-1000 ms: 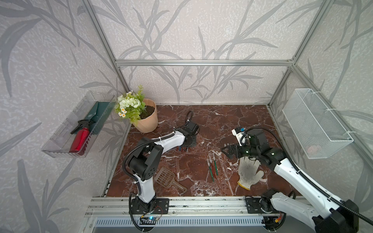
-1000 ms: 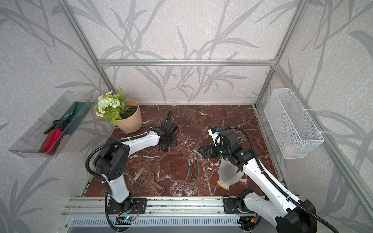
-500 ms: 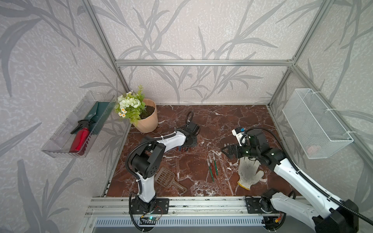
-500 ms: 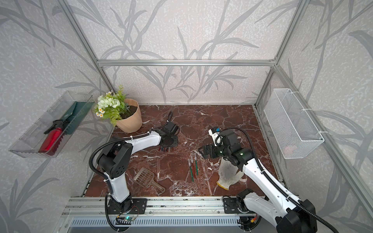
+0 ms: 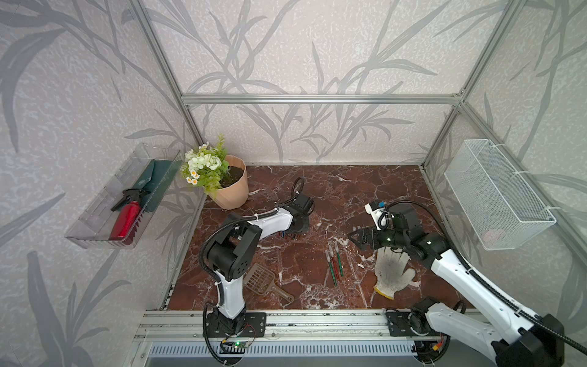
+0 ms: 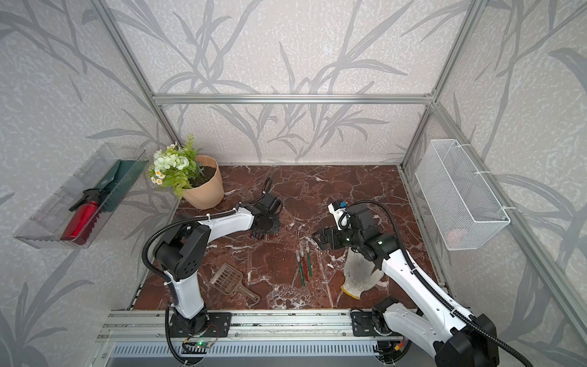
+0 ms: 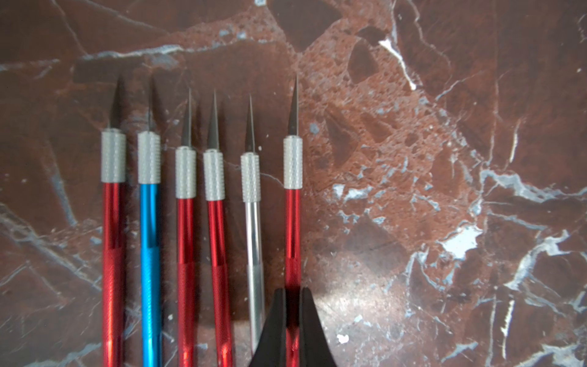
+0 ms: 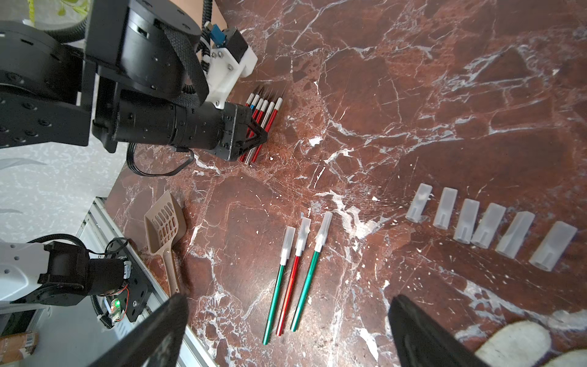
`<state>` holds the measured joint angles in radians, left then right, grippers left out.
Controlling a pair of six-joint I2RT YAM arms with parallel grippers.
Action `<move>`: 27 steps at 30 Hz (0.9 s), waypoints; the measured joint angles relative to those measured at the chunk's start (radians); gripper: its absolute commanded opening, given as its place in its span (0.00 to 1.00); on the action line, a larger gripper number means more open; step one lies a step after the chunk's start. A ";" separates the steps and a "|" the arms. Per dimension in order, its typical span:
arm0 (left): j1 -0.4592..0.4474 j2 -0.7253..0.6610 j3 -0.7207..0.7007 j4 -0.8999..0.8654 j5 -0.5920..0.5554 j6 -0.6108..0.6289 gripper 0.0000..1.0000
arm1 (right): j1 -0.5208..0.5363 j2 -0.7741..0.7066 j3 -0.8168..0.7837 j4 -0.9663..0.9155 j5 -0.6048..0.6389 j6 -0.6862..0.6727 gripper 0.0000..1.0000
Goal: Remove protective caps from carving knives
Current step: Place the carving knife at the center of the board.
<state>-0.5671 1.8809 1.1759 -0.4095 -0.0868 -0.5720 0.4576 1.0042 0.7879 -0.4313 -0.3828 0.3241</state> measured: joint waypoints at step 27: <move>0.000 0.000 -0.014 -0.006 -0.002 -0.007 0.18 | 0.000 0.010 0.000 0.000 0.000 0.000 0.99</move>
<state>-0.5671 1.8809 1.1618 -0.4152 -0.0887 -0.5789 0.4576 1.0138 0.7879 -0.4309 -0.3828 0.3237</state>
